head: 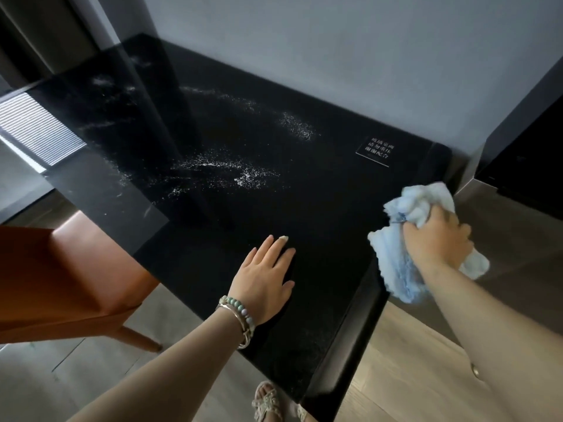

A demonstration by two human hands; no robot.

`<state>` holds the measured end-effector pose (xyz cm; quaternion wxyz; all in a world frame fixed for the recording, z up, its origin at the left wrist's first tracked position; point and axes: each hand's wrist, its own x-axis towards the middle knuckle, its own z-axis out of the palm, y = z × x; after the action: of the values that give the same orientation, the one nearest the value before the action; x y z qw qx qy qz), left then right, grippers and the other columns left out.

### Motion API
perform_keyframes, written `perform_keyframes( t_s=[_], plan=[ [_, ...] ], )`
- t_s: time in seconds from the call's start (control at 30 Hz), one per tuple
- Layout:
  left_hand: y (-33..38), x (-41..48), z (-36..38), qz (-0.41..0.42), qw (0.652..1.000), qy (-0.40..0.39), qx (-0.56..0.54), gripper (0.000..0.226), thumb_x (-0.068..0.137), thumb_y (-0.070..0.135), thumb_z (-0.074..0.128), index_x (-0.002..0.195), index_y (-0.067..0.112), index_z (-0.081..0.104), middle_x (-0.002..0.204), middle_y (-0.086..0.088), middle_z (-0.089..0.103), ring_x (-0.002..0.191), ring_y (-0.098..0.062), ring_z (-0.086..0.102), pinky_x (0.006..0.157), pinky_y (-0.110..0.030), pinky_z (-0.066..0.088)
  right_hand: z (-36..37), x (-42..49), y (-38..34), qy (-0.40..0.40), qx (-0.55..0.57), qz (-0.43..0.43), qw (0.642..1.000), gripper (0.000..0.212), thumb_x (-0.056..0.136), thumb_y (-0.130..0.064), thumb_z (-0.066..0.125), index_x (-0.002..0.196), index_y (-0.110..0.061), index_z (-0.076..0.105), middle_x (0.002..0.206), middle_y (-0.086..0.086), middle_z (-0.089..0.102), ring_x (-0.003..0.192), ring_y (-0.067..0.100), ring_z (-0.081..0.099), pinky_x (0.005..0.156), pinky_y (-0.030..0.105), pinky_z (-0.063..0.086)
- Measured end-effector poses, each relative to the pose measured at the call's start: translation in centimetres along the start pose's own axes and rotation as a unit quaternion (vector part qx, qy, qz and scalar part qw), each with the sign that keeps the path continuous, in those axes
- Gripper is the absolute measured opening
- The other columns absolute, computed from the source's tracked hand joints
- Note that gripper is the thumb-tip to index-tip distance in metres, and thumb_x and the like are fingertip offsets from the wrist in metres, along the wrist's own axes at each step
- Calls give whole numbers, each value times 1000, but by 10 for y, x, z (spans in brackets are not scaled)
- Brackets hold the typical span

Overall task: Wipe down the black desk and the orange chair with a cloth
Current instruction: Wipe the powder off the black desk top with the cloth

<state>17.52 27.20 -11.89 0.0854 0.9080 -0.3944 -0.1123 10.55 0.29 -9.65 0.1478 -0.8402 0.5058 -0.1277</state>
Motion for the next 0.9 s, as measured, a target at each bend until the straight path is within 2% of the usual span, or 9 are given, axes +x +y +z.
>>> perform_keyframes(
  t_s=[0.07, 0.13, 0.2, 0.33, 0.43, 0.6, 0.67, 0.73, 0.9],
  plan=[
    [1, 5, 0, -3, 1000, -5, -10, 64, 94, 40, 41, 148, 25, 10, 157, 6, -2, 143, -17, -9, 114, -31, -1, -3, -27, -15, -19, 30, -104, 994, 29, 77, -46, 42, 100, -30, 51, 107, 6, 57, 88, 30, 44, 78, 45, 39],
    [5, 13, 2, 7, 1000, -14, -14, 65, 93, 39, 42, 148, 25, 10, 157, 6, -1, 144, -18, -7, 116, -32, 3, 10, -65, -25, -117, -37, -212, 970, 43, 76, -56, 39, 117, -43, 39, 131, -6, 40, 107, 27, 35, 86, 48, 34],
    [10, 20, 4, 15, 999, -18, -28, 61, 93, 38, 40, 147, 25, 14, 156, 6, 3, 144, -19, -5, 116, -34, 5, 24, -98, -18, -163, -130, -291, 933, 62, 80, -62, 36, 137, -46, 17, 150, -12, 13, 132, 25, 12, 101, 53, 21],
    [7, 33, 3, 35, 998, -40, -16, 59, 94, 40, 39, 146, 23, 17, 156, 5, 5, 144, -18, -6, 116, -35, 2, 29, -70, 4, -188, -139, -236, 943, 66, 88, -58, 34, 144, -42, 4, 156, -12, -4, 142, 22, -10, 112, 55, 8],
    [9, 41, 0, 38, 999, -19, -7, 55, 94, 38, 40, 145, 23, 24, 152, 5, 20, 144, -16, 4, 115, -31, 6, 30, -44, -1, -174, -91, -178, 964, 61, 90, -55, 35, 144, -38, 14, 156, -10, 7, 143, 23, -2, 112, 53, 13],
    [21, 65, -10, 54, 993, 107, -6, 37, 85, 23, 62, 120, 14, 60, 116, -4, 60, 116, -24, 53, 97, -37, 40, 29, -33, 5, -122, -83, -293, 945, 62, 77, -65, 26, 127, -32, 43, 135, -12, 44, 132, 18, 29, 103, 47, 28],
    [28, 81, -10, 34, 996, 84, 4, 42, 87, 27, 59, 127, 14, 55, 129, -6, 52, 126, -24, 45, 104, -36, 34, 31, 3, 7, -126, -91, -297, 942, 61, 77, -63, 26, 128, -34, 39, 135, -13, 43, 133, 17, 27, 105, 45, 26],
    [33, 99, -7, -16, 999, 47, -7, 52, 92, 38, 47, 140, 21, 37, 149, 0, 30, 141, -19, 20, 115, -33, 18, 42, 43, 5, -127, -107, -270, 949, 58, 83, -59, 34, 135, -34, 33, 145, -12, 34, 139, 19, 18, 110, 47, 20],
    [43, 125, 4, -64, 998, 4, 2, 60, 94, 52, 31, 147, 27, 16, 156, 7, 5, 144, -15, -3, 116, -32, 0, 57, 112, -8, -115, -107, -258, 953, 54, 86, -55, 38, 136, -34, 30, 149, -10, 28, 140, 23, 16, 110, 50, 15]
  ],
)
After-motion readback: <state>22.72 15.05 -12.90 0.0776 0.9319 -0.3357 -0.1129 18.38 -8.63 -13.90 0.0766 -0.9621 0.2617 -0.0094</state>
